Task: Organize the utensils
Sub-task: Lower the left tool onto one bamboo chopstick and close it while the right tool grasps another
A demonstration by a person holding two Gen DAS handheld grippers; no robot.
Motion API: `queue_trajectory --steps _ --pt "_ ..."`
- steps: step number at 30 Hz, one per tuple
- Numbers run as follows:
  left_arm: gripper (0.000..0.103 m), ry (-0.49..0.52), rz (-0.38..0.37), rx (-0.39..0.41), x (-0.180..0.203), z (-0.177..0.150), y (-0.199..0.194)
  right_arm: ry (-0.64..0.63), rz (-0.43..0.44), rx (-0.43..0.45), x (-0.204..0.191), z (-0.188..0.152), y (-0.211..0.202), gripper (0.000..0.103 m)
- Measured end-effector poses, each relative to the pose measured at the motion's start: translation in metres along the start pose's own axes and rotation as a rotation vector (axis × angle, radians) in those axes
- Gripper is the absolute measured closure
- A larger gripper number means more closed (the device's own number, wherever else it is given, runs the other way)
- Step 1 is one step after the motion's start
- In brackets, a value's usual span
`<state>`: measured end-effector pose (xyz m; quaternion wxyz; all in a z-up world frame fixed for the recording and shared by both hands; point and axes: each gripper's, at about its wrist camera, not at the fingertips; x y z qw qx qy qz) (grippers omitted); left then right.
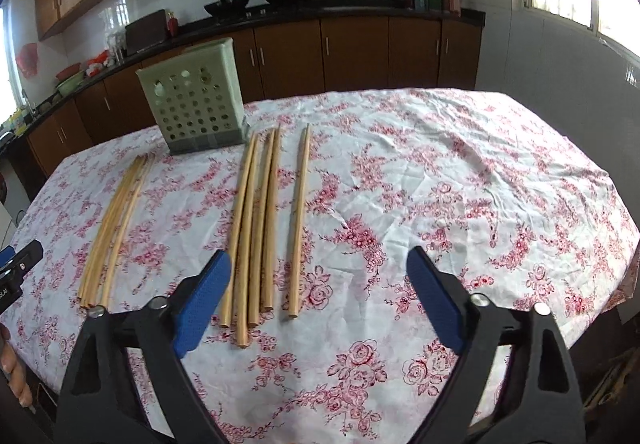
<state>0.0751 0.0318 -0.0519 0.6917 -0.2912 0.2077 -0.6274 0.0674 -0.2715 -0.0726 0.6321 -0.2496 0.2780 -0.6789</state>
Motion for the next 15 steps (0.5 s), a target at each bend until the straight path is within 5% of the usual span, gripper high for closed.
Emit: queue_trajectory --steps 6,12,15 --pt "0.054 0.018 -0.049 -0.118 0.005 0.004 0.038 0.032 0.08 -0.11 0.01 0.006 0.038 0.068" --pt "0.067 0.05 -0.09 -0.161 0.017 0.005 0.058 -0.001 0.103 -0.137 0.006 0.013 0.054 0.073" --pt "0.073 0.055 -0.107 -0.172 0.02 0.007 0.063 -0.024 0.065 -0.127 0.004 0.01 0.055 0.09"
Point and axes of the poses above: each gripper's, at about its wrist camera, not at the fingertips, and y roughly the way its jaws point, x to its right, z to its top, and after that the axes turned 6 degrees about -y, right-handed
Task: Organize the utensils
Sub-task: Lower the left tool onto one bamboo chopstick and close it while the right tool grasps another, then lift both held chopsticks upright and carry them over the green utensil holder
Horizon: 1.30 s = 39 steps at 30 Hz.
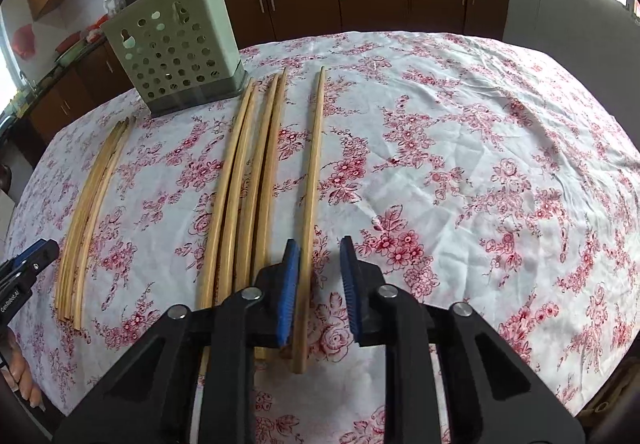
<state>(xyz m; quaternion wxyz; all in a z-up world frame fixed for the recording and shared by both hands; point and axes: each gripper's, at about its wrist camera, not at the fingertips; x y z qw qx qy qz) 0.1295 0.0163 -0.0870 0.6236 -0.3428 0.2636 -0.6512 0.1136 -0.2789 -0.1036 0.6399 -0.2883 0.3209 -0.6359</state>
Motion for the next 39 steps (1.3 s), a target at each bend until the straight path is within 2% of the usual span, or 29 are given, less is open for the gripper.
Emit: queue_trajectory --steps 2,5,11,18,24,27,32,39 --pt "0.078 0.003 -0.011 -0.011 0.001 0.001 0.004 0.011 0.005 -0.001 0.005 0.002 0.003 0.095" --pt "0.082 0.006 -0.016 -0.031 0.002 0.002 0.009 0.024 0.016 0.003 0.009 0.002 0.004 0.095" --pt "0.083 -0.016 -0.002 -0.037 -0.003 0.005 0.013 -0.001 -0.011 0.01 0.005 0.004 0.007 0.095" --pt "0.094 0.033 0.058 -0.033 -0.002 0.009 0.019 -0.029 -0.027 0.013 0.001 0.007 0.01 0.094" --pt "0.094 0.02 0.104 -0.029 -0.023 0.037 0.037 -0.029 -0.057 0.019 0.014 0.028 0.026 0.095" --pt "0.094 0.009 0.098 -0.021 -0.034 0.045 0.041 0.007 -0.073 0.02 0.029 0.04 0.035 0.095" --pt "0.093 -0.007 0.07 -0.011 -0.04 0.044 0.04 0.002 -0.086 0.041 0.034 0.041 0.038 0.095" --pt "0.093 -0.006 0.061 -0.012 -0.038 0.034 0.034 -0.007 -0.059 0.043 0.035 0.03 0.03 0.095"
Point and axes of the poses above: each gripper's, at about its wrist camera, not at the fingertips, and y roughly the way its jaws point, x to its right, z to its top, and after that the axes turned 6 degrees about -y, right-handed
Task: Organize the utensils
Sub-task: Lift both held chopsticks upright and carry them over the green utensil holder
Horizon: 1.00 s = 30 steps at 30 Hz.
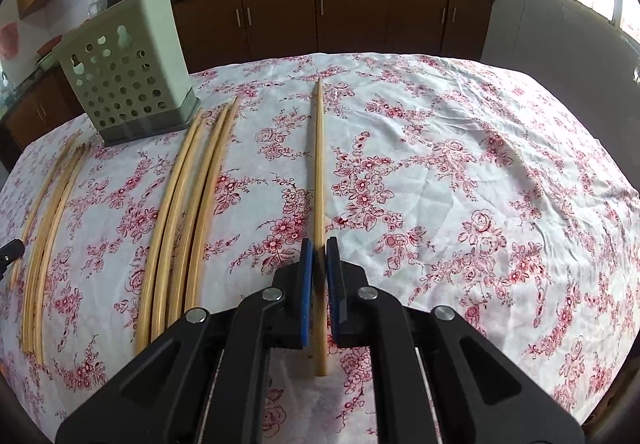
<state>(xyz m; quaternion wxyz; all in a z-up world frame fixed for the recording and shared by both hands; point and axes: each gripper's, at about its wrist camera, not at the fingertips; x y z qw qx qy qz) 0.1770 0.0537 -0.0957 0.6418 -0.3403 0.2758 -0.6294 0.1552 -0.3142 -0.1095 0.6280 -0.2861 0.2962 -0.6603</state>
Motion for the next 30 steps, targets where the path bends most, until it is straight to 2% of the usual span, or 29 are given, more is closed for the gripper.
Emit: queue_trajectory --steps 6,8,11,17,21,30 --pt "0.094 0.01 0.003 0.0 0.002 -0.001 -0.001 -0.01 -0.007 0.004 -0.004 -0.002 -0.006 0.096" --pt "0.094 0.014 0.013 0.006 0.001 0.001 -0.005 -0.001 -0.006 0.042 0.0 0.001 -0.018 0.096" --pt "0.095 0.017 0.013 0.102 -0.002 0.012 -0.031 0.001 -0.014 0.135 0.006 0.016 -0.044 0.096" --pt "0.095 -0.036 -0.021 0.347 -0.011 0.057 -0.098 -0.006 -0.024 0.304 0.014 0.05 -0.092 0.096" --pt "0.095 -0.068 -0.051 0.41 -0.016 0.081 -0.118 -0.003 -0.023 0.37 0.018 0.069 -0.107 0.096" --pt "0.095 -0.054 -0.034 0.446 -0.014 0.106 -0.129 -0.007 -0.017 0.421 0.016 0.106 -0.11 0.096"
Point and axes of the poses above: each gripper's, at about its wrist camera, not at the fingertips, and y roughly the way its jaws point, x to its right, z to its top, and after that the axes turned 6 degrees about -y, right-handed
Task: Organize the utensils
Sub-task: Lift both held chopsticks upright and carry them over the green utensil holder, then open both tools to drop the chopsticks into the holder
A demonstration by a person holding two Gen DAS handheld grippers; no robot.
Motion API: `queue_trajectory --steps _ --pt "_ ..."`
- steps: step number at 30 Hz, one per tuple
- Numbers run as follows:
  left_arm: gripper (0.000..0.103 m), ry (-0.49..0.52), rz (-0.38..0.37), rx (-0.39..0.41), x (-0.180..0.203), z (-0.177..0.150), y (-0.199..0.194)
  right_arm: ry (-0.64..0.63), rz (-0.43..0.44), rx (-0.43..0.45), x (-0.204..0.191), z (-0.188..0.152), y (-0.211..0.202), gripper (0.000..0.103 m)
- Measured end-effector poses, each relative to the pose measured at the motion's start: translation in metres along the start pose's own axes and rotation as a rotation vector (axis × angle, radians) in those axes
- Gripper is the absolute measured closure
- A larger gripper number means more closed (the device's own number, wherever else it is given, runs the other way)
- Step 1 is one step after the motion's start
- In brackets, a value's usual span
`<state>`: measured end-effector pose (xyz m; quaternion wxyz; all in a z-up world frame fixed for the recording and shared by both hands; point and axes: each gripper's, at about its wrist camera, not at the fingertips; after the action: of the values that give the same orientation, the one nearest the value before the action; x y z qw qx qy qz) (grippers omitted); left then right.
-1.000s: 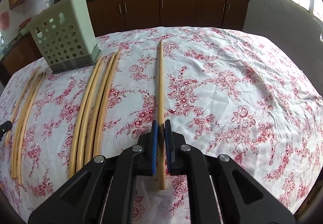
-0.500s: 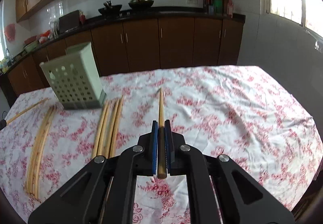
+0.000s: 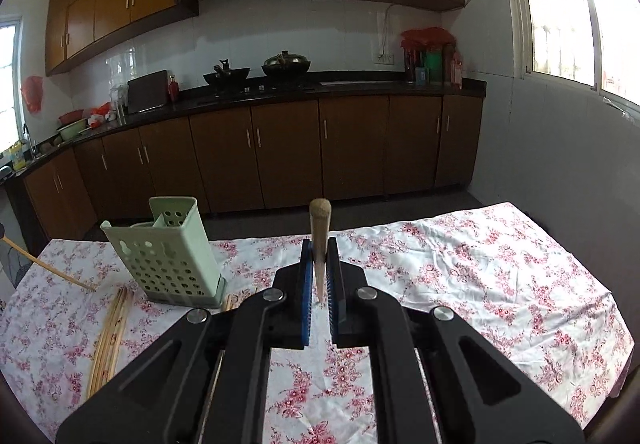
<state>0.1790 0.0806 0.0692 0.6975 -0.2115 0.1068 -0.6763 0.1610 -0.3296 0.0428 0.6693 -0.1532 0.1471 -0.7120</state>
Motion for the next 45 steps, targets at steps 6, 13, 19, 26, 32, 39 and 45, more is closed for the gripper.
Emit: queue_trajectory --steps 6,13,19,26,32,39,45 --pt "0.095 0.009 -0.014 0.076 0.013 0.032 -0.01 0.009 0.028 0.098 -0.009 0.038 -0.009 0.096" --pt "0.095 -0.042 -0.1 0.233 0.042 0.091 -0.038 0.056 0.132 0.306 -0.026 0.091 -0.047 0.096" --pt "0.095 -0.09 -0.186 0.359 0.083 0.121 -0.04 0.01 0.195 0.374 -0.064 0.097 -0.037 0.096" --pt "0.095 -0.087 -0.238 0.256 0.114 0.094 0.021 -0.008 0.22 0.232 -0.08 0.07 0.01 0.096" --pt "0.095 -0.088 -0.242 0.154 0.117 0.067 0.057 0.014 0.235 0.166 -0.078 0.059 0.018 0.095" --pt "0.086 -0.099 -0.241 0.132 0.106 0.06 0.054 0.024 0.239 0.153 -0.075 0.06 0.011 0.09" --pt "0.078 -0.097 -0.209 0.174 0.093 0.061 0.024 0.029 0.214 0.199 -0.059 0.059 -0.024 0.066"
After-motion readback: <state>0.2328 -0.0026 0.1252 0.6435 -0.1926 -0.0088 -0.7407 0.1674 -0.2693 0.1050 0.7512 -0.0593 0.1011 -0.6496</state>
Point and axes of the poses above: each gripper's, at about its wrist camera, not at the fingertips, and y roughly the way its jaws point, x to its right, z to its top, and after that the axes turned 6 degrees about -y, right-handed
